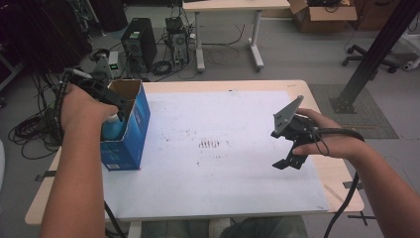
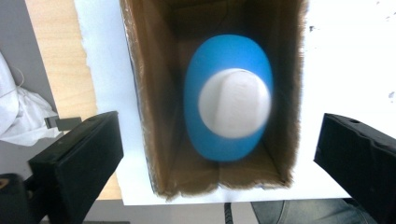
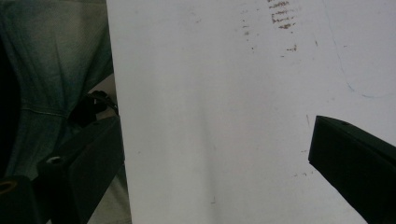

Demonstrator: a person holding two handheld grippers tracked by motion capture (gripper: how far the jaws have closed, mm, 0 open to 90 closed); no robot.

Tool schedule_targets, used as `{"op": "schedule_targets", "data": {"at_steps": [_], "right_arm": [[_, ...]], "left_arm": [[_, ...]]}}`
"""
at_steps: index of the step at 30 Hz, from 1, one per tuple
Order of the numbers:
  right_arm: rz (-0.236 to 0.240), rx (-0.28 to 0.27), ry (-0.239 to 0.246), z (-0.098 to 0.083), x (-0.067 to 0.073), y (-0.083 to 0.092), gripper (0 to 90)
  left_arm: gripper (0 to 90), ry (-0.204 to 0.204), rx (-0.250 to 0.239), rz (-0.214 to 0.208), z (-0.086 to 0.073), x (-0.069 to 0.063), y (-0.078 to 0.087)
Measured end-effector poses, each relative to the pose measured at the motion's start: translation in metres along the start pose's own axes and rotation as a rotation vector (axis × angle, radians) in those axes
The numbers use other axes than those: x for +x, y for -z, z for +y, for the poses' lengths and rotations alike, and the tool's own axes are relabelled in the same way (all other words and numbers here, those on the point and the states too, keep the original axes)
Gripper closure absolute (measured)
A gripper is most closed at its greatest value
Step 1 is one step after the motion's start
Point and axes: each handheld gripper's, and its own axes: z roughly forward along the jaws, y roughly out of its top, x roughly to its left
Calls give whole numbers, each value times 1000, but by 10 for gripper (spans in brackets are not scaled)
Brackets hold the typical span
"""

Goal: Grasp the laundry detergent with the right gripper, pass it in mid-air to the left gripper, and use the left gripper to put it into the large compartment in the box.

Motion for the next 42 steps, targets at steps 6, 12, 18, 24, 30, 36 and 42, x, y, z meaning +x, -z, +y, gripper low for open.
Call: {"op": "schedule_targets", "data": {"at_steps": [6, 12, 18, 24, 30, 36, 42], "right_arm": [[-1, -4, 3, 1, 1, 2, 34], [-2, -3, 4, 1, 2, 3, 34], [-4, -1, 4, 0, 2, 6, 34], [-6, 2, 3, 2, 2, 7, 34], [-7, 7, 2, 3, 1, 8, 34], [4, -5, 6, 4, -1, 10, 34], [11, 15, 2, 4, -4, 8, 34]], "left_arm": [[3, -24, -17, 14, -3, -6, 19], [2, -63, -35, 33, -6, -17, 38], [2, -165, -58, 64, -10, -41, 62], [2, -296, -73, 80, -12, -74, 84], [2, -456, -71, 42, -16, -106, 98], [2, -603, -35, 10, -17, -136, 96], [2, -743, -19, -12, -21, -159, 90]]}}
